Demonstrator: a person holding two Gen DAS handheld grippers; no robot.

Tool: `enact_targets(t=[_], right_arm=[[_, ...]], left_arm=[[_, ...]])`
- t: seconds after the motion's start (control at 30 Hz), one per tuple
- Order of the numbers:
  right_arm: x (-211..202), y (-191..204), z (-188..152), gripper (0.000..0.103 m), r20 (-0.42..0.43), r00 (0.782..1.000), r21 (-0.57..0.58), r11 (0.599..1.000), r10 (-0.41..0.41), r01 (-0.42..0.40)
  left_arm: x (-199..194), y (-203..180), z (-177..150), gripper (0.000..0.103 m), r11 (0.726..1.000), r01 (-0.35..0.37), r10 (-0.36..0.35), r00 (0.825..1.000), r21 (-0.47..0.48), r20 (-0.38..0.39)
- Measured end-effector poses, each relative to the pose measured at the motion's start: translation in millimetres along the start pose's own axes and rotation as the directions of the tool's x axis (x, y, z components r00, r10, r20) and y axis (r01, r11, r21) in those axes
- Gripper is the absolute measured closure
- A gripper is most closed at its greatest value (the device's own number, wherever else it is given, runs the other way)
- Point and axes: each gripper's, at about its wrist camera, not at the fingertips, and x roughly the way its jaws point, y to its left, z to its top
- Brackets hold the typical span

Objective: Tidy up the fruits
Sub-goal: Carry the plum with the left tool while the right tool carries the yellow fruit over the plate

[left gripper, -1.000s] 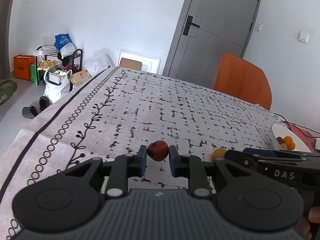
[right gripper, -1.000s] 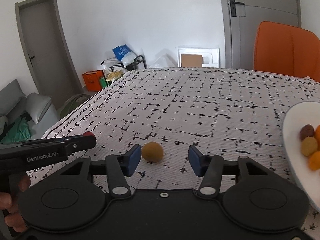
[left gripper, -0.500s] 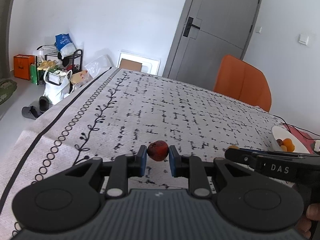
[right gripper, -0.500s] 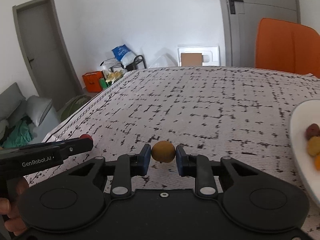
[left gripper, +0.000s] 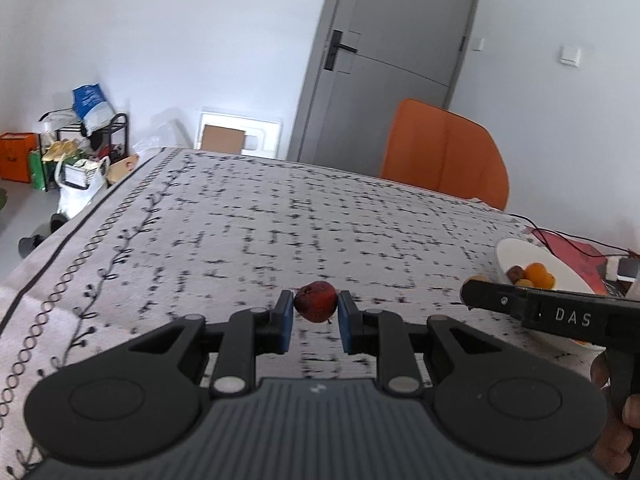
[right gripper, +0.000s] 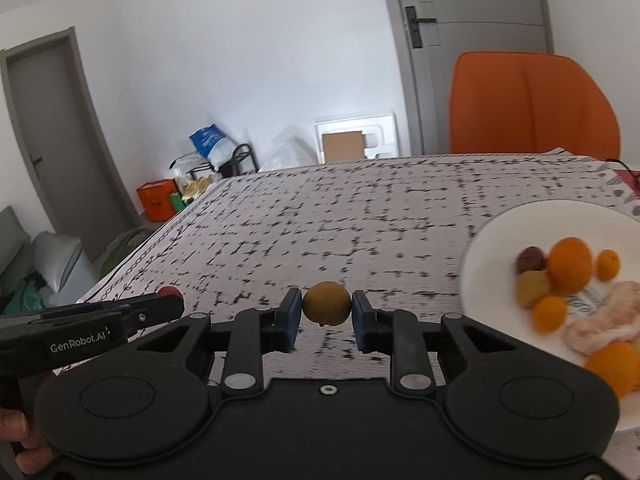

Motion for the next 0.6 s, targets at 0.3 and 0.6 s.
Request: enact_targets(t=[0.3,0.6], right_arm=[[-28.9,-29.0,3.4,0.078,0.064,0.996,0.038,0.998,-0.058,0.055],[-49.4,-61.4,1.7,0.078,0.096,0.989,0.071,0.991,-0.116,0.110]], left_arm=[[6.7,-38.2,4.6,0.081,0.997,0.049,-0.049,0.999,0.067,-0.004],[13.2,-75.6,4.6,0.081,0.988,0.100,-0.099,0.995,0.120,-0.012]])
